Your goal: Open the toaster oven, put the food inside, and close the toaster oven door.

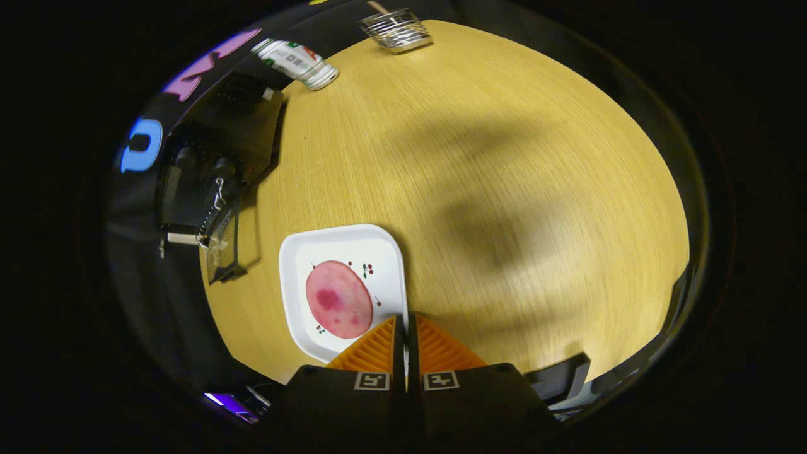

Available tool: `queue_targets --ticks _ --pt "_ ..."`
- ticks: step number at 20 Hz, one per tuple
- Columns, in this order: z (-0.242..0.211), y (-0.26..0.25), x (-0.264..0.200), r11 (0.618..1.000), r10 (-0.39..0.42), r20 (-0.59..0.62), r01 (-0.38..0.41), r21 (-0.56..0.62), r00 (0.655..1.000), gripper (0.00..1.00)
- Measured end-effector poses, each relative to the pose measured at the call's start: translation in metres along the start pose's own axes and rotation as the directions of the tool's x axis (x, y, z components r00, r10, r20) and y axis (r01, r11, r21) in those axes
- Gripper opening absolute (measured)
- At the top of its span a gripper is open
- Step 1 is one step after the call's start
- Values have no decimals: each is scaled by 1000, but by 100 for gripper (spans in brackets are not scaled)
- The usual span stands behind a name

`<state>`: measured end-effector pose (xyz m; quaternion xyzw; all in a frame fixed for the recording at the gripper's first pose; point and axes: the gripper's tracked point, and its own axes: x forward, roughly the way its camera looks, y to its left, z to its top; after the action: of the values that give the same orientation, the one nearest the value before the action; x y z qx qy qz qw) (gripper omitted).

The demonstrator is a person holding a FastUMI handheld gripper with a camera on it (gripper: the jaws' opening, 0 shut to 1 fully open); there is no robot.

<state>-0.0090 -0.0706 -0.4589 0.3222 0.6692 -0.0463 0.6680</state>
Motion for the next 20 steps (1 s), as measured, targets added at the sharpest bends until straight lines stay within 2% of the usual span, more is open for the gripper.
queue_targets --ticks 3,7,10,14,20 --pt "0 3 -10 983 98 43 -104 153 994 5" --pt "-1 8 -34 947 196 115 -218 236 974 5" --pt "-11 28 -61 929 268 184 -305 212 946 5" --pt "-44 64 -87 894 323 259 -383 231 910 5" --pt "-82 125 -83 845 376 315 -462 268 871 5"
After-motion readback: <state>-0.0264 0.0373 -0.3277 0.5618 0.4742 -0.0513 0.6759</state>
